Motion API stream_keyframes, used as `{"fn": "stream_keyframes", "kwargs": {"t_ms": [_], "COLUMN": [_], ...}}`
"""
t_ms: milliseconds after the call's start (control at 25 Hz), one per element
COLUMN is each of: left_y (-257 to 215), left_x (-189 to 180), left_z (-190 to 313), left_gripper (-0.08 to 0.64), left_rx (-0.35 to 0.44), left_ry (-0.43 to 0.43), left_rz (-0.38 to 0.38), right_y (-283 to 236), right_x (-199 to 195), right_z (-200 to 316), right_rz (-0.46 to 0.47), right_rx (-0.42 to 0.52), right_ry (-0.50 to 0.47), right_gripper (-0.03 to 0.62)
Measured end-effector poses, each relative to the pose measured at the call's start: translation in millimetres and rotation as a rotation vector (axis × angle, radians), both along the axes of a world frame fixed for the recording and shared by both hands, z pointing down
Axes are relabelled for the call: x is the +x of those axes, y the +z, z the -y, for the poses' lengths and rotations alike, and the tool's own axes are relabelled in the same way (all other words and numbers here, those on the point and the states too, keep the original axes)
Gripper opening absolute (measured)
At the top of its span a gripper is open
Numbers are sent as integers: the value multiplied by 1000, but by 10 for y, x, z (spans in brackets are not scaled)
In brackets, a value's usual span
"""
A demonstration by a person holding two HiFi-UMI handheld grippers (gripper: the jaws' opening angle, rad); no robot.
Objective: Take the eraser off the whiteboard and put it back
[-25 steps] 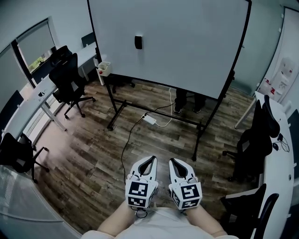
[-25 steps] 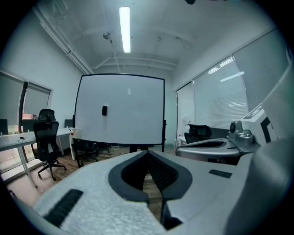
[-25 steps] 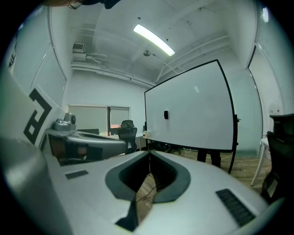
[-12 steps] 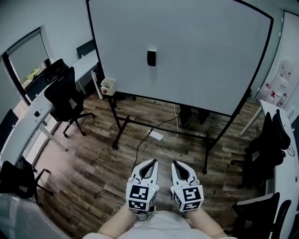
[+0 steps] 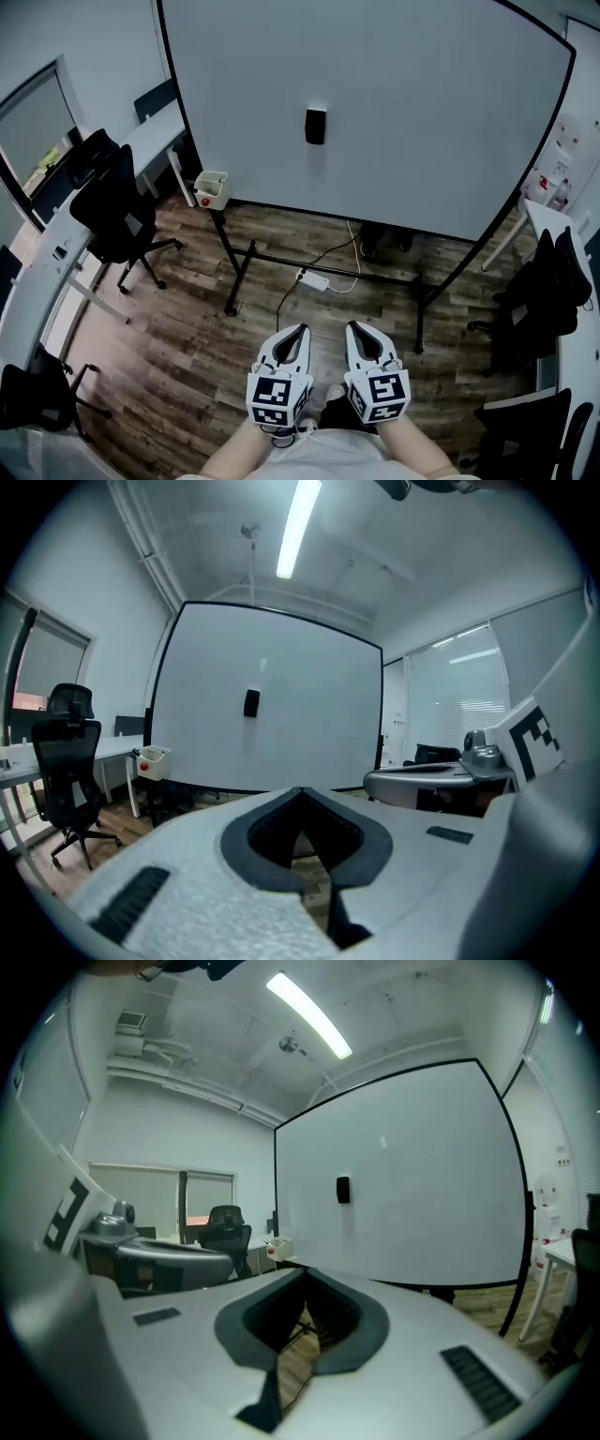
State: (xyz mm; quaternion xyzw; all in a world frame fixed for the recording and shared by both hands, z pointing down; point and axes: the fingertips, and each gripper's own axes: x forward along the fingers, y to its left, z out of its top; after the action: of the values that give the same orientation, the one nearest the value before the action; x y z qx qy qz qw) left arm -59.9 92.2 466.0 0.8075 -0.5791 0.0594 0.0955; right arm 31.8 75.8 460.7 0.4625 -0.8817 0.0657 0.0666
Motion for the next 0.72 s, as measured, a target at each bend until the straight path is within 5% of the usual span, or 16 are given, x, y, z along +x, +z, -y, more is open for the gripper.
{"fn": "stream_keyframes", "kwargs": {"t_ms": [720], "left_y": [-96], "left_x": [-247], "left_z": [2448], "left_gripper": [17], "left_rx": [33], "left_ry": [-13], "left_rz": [28], "right_y": [-29], "right_x": [-278], "right_z": [2369], "right_rz": [18], "right_rx": [20], "right_ry": [-9], "right_gripper": [28]}}
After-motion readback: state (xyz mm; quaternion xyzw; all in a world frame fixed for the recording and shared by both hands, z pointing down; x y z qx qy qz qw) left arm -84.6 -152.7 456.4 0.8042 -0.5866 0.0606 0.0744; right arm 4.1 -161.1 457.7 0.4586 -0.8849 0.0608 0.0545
